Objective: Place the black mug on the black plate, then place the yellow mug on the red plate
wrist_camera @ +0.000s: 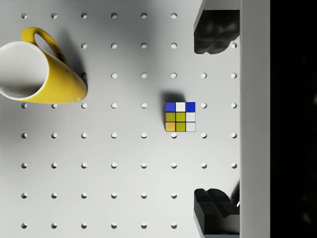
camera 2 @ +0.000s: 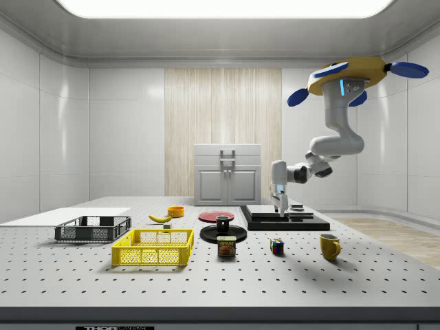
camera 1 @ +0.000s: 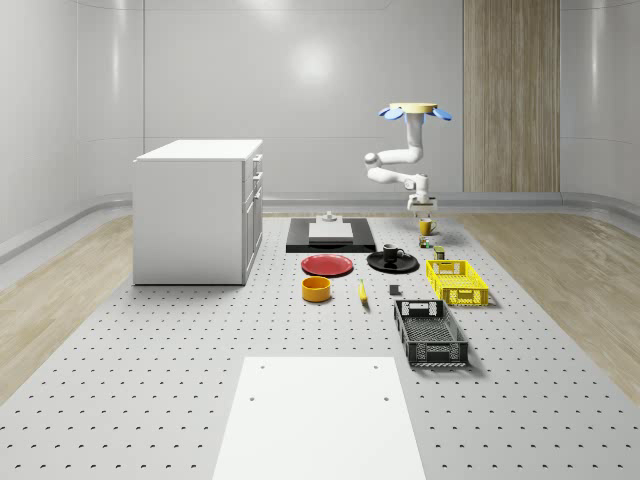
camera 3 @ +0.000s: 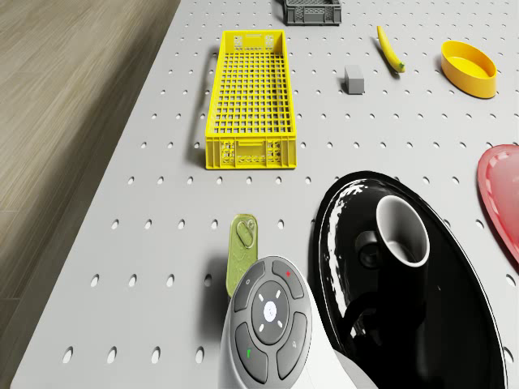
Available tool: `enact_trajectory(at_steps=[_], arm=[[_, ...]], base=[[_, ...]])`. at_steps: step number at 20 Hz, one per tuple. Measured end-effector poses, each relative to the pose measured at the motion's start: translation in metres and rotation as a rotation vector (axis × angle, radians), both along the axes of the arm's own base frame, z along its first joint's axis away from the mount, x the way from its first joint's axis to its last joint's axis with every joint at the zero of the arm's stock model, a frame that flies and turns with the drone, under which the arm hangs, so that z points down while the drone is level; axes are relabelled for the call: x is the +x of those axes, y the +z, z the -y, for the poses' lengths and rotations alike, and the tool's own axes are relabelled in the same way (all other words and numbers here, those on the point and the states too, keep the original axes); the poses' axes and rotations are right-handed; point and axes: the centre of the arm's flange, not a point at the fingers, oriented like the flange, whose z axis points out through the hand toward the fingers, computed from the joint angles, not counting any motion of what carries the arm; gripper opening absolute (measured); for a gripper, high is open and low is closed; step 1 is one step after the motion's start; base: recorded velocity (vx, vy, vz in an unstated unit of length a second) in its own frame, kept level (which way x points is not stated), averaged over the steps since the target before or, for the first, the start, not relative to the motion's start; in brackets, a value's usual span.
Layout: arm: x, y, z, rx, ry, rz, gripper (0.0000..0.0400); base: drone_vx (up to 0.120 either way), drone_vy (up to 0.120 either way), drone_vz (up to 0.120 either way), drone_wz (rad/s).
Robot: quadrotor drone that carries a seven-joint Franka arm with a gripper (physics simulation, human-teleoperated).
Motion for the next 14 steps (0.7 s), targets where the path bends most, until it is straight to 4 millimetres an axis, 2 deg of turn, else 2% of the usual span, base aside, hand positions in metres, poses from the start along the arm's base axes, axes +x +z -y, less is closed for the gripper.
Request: enact_trajectory(at_steps=[2, 14], arm=[[0.0000, 0.0000, 0.0000, 0.000, 0.000, 0.000, 0.0400], [0.0000, 0.0000, 0.0000, 0.000, 0.000, 0.000, 0.0400]], base=[[-0.120, 0.080, 0.000, 0.000], [-0.120, 0.000, 0.000, 0.000]])
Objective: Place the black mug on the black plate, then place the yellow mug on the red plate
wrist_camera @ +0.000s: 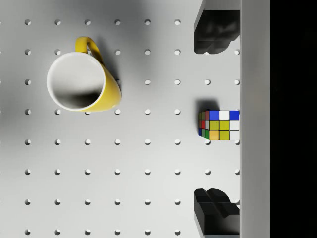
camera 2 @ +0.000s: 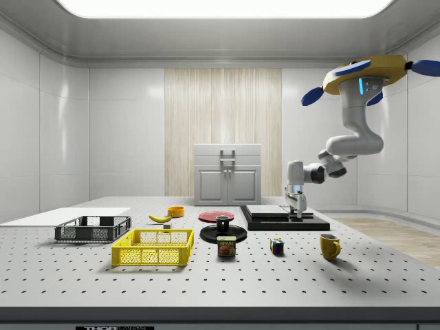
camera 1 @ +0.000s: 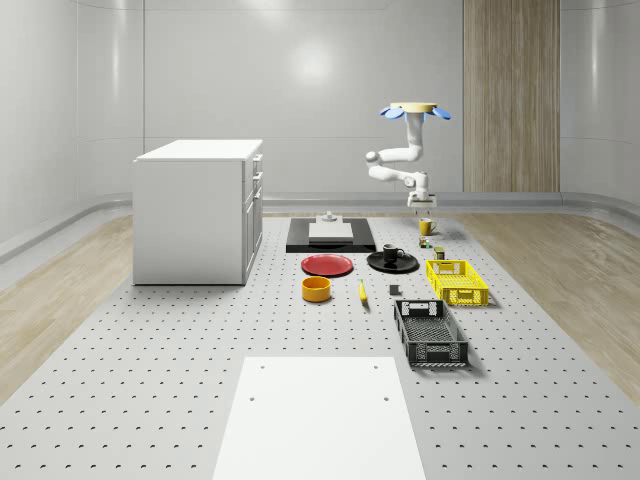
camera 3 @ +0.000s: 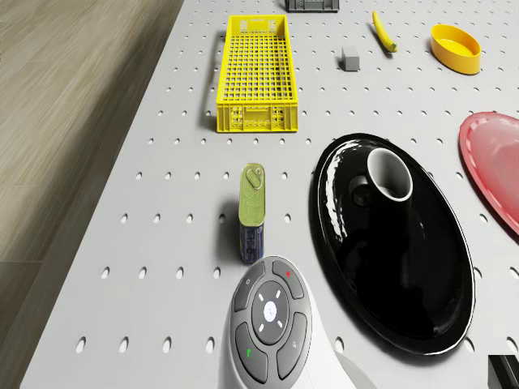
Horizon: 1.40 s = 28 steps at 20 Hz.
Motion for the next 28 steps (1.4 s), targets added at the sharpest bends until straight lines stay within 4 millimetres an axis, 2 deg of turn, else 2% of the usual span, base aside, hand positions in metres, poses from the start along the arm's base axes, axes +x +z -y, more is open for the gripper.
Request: enact_trajectory(at_steps=[10, 18, 22, 26, 28], arm=[[0.0000, 0.0000, 0.0000, 0.000, 0.000, 0.000, 0.0400], [0.0000, 0.0000, 0.0000, 0.000, 0.000, 0.000, 0.0400], [0.0000, 0.0000, 0.0000, 0.000, 0.000, 0.000, 0.0400], [0.0000, 0.0000, 0.0000, 0.000, 0.000, 0.000, 0.0400], [0.0000, 0.0000, 0.0000, 0.000, 0.000, 0.000, 0.0400]], base=[[-0.120, 0.000, 0.000, 0.000], [-0.120, 0.000, -0.115, 0.000], [-0.120, 0.000, 0.000, 0.000], [-0.020, 0.000, 0.000, 0.000], [0.000, 0.120, 0.000, 0.000]])
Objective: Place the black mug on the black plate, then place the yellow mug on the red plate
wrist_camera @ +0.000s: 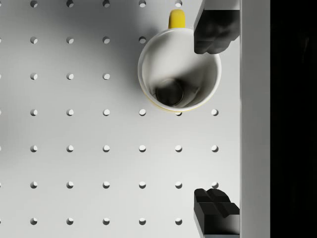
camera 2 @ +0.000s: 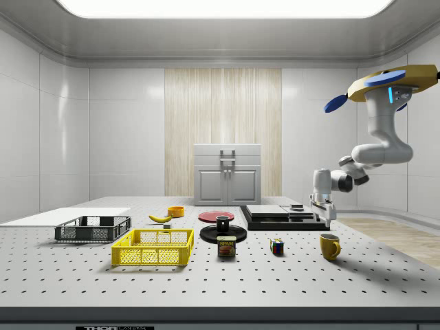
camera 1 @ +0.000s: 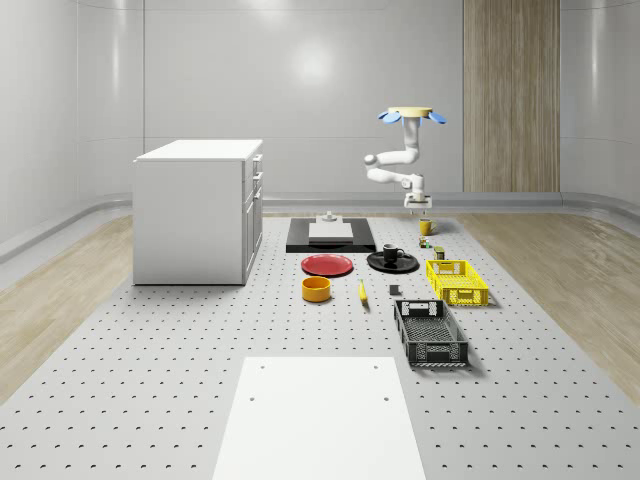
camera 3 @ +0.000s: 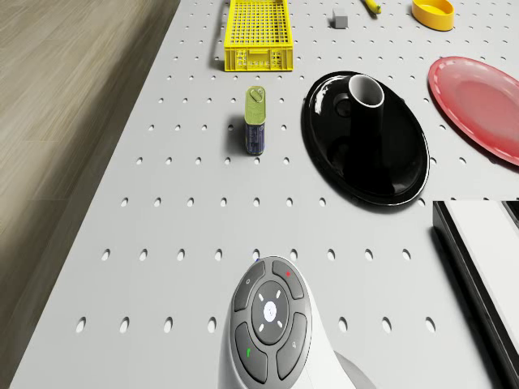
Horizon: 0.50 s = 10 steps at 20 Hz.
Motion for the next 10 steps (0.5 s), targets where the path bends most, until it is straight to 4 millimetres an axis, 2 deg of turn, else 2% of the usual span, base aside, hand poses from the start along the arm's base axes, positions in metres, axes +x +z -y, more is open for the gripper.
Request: enact_trajectory(at_steps=[4, 10], arm=[[0.000, 0.002, 0.000, 0.000, 0.000, 0.000, 0.0400], [0.000, 0.022, 0.000, 0.000, 0.000, 0.000, 0.0400]], base=[[0.000, 0.010, 0.000, 0.000], [0.000, 0.000, 0.000, 0.000]])
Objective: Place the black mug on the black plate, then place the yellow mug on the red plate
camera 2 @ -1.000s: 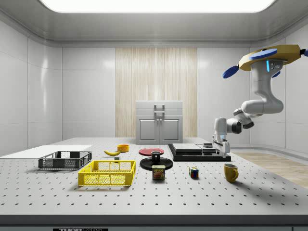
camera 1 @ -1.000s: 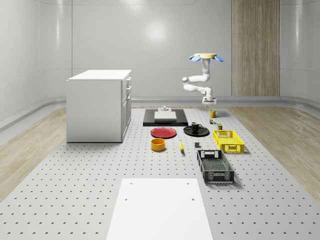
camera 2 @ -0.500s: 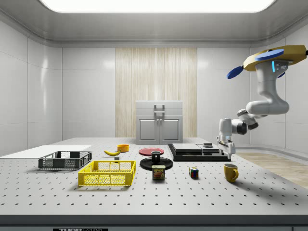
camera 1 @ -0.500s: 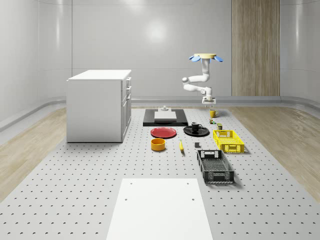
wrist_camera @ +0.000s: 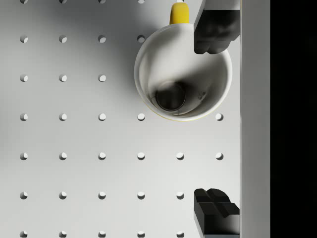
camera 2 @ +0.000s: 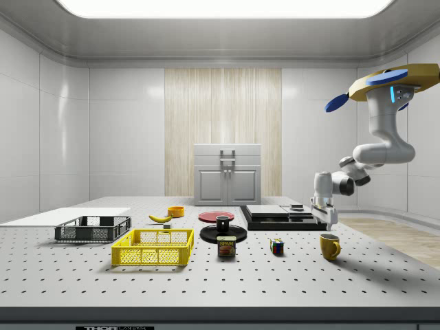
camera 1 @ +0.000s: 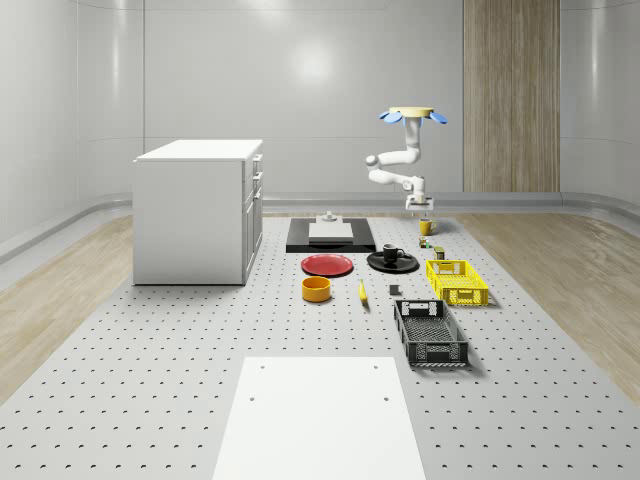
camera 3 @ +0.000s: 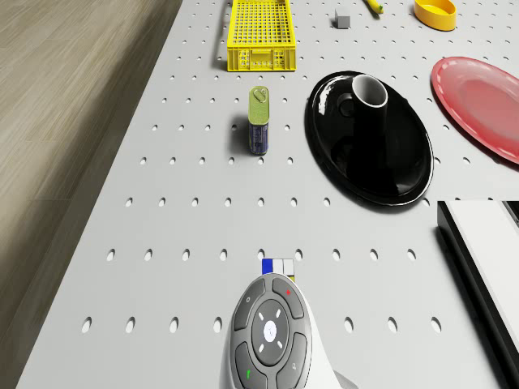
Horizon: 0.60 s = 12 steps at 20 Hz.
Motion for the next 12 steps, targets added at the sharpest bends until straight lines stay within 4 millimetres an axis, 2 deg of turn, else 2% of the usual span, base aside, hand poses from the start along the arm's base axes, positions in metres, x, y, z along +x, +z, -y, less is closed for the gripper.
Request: enact_trajectory(at_steps=[12], arm=[[0.000, 0.039, 0.000, 0.000, 0.000, 0.000, 0.0400]], base=[[0.000, 0.000, 0.000, 0.000]])
